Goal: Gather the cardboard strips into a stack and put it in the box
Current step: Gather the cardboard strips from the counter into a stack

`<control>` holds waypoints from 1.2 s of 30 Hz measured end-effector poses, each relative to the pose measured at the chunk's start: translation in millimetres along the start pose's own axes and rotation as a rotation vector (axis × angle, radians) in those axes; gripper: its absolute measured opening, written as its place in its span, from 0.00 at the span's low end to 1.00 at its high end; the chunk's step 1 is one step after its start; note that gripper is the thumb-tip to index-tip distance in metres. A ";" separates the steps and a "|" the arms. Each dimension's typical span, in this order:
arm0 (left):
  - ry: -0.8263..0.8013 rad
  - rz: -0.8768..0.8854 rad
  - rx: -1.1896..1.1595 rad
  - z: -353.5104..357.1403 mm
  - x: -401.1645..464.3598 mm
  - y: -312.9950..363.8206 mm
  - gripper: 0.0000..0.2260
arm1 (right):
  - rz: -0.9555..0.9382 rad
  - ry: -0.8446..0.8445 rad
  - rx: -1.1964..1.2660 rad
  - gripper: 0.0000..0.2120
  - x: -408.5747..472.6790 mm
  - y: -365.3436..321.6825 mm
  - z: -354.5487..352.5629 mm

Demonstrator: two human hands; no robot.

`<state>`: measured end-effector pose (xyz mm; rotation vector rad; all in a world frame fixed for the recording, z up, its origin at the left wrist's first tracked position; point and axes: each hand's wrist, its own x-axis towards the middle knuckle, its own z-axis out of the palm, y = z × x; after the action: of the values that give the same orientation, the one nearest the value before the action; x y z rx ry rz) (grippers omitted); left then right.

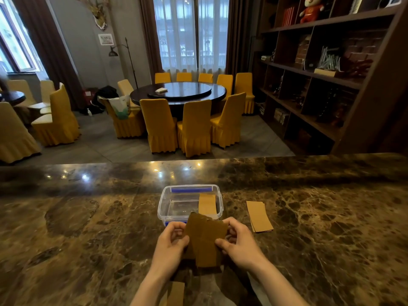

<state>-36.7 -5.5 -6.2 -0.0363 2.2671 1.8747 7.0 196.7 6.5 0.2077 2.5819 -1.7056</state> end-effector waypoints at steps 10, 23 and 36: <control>-0.168 -0.012 -0.032 14.7 -2.1 2.4 0.08 | 0.024 0.024 0.067 0.14 1.9 0.5 2.8; -0.354 -0.169 0.923 -38.0 -10.3 4.2 0.32 | 0.046 0.042 -0.006 0.12 6.8 6.4 12.0; -0.410 -0.075 1.105 -38.1 -15.1 -10.2 0.11 | 0.063 0.028 -0.015 0.12 5.2 3.9 14.4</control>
<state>-25.6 -46.3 -6.8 0.3721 2.5670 0.3414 1.8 185.5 -3.3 0.3104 2.5778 -1.6734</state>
